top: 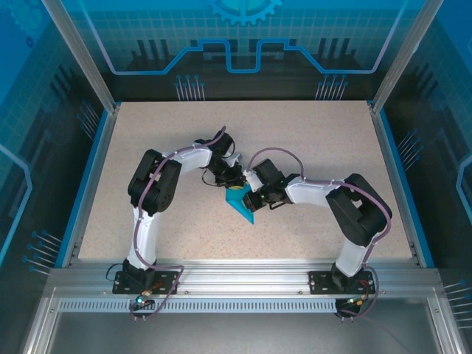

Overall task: Fold a paper plane with a square sheet of paper (fold left side to right side)
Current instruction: Third fold the triangle at the center of the table.

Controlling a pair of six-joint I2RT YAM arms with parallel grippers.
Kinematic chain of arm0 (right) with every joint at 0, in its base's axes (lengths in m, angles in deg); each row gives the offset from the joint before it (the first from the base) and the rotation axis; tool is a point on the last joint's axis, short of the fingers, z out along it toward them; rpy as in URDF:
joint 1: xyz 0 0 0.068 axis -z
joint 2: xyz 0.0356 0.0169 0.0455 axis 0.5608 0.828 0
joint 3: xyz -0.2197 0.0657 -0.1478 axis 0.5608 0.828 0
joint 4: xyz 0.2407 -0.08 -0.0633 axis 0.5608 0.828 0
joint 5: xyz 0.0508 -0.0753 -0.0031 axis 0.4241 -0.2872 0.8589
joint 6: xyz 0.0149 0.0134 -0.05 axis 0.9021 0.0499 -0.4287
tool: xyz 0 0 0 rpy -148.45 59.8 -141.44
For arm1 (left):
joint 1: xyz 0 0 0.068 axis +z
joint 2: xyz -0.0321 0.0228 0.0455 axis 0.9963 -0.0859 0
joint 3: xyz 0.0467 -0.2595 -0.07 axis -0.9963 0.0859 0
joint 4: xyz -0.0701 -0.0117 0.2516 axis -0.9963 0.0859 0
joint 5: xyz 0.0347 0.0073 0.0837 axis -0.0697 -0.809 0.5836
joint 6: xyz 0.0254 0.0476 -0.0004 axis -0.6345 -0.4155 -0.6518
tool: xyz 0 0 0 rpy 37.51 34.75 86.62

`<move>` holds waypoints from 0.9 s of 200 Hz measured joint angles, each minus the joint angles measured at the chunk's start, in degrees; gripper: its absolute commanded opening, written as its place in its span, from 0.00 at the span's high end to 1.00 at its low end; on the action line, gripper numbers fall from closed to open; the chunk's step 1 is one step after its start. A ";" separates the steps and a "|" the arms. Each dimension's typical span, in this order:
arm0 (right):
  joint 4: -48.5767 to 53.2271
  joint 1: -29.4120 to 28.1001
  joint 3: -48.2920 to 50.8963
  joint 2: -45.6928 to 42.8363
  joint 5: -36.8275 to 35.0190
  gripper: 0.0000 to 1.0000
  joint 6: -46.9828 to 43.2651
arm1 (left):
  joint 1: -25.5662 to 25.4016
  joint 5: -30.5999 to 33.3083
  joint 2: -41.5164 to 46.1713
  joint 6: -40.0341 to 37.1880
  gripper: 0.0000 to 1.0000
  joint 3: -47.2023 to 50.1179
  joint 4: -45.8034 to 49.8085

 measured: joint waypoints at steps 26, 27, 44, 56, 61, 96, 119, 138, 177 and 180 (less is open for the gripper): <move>0.00 0.20 0.00 0.15 -0.92 0.97 0.79 | 0.00 0.00 0.00 -0.02 0.88 0.02 -0.02; 0.00 0.20 0.00 0.15 -0.94 0.97 0.79 | 0.00 0.00 0.00 0.00 0.88 0.02 -0.02; 0.04 0.24 0.00 0.26 -1.51 0.97 1.01 | 0.00 0.00 0.00 0.00 0.88 0.15 -0.22; 0.07 0.24 0.00 0.26 -1.73 0.97 1.05 | 0.00 0.00 0.00 0.00 0.88 0.20 -0.31; 0.07 0.24 0.00 0.26 -1.75 0.97 1.05 | 0.00 0.00 0.00 0.00 0.88 0.20 -0.37; 0.11 0.24 0.00 0.26 -2.45 0.97 1.20 | 0.00 -0.02 0.00 0.00 0.88 0.26 -0.44; 0.15 0.24 0.00 0.37 -2.60 0.97 1.18 | -0.02 0.00 0.00 0.00 0.87 0.26 -0.44; 0.57 0.22 0.00 0.92 -2.62 0.97 1.14 | -0.04 0.00 0.00 0.00 0.87 0.26 -0.46; 0.76 0.17 -0.07 1.33 -2.62 0.97 0.74 | -0.04 -0.22 0.00 -0.02 0.83 0.31 -0.66; 0.76 0.17 -0.07 1.38 -2.62 0.97 0.74 | -0.04 -0.24 0.00 0.00 0.82 0.31 -0.66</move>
